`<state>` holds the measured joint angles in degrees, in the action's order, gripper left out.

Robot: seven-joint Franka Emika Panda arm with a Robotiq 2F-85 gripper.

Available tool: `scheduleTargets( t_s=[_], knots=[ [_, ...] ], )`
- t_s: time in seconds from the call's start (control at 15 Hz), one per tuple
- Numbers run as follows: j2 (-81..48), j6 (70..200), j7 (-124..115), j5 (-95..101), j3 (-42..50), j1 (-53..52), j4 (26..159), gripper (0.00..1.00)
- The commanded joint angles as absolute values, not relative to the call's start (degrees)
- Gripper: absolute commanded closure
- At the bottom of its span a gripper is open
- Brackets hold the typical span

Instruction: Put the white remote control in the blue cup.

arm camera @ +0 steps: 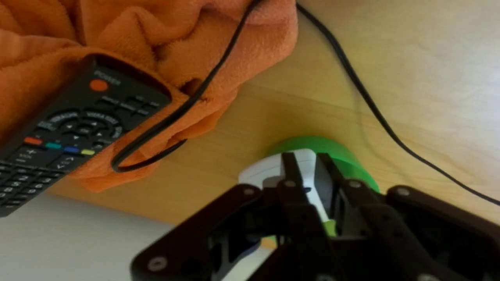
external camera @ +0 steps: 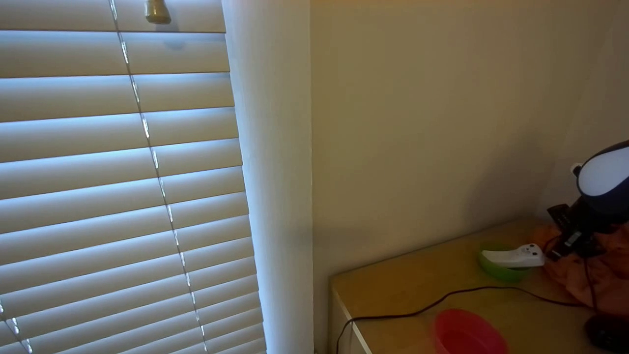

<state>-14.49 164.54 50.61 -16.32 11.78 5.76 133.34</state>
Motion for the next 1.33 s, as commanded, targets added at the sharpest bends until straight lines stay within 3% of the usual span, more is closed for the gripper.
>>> scheduleTargets(
  t_s=[0.0, 0.33, 0.4, 0.47, 0.67, 0.93, 1.27],
  knots=[
    [-11.39, 164.7, 60.08, -14.37, 11.33, 7.66, 135.45, 0.5],
    [-13.69, 160.12, 80.08, -21.95, 6.29, 14.25, 128.2, 0.12],
    [-12.57, 163.19, 74.06, -19.36, 8.25, 11.44, 131.16, 0.04],
    [-12.64, 162.73, 75.11, -19.79, 8.06, 11.96, 130.4, 0.22],
    [-13.26, 160.52, 78.51, -22.35, 6.17, 12.89, 129.33, 0.0],
    [-16.83, 155.08, 87.87, -27.08, 2.62, 15.06, 124.71, 0.0],
    [-21.21, 152.33, 81.92, -18.7, 3.83, 15.81, 120.49, 0.0]
  ],
)
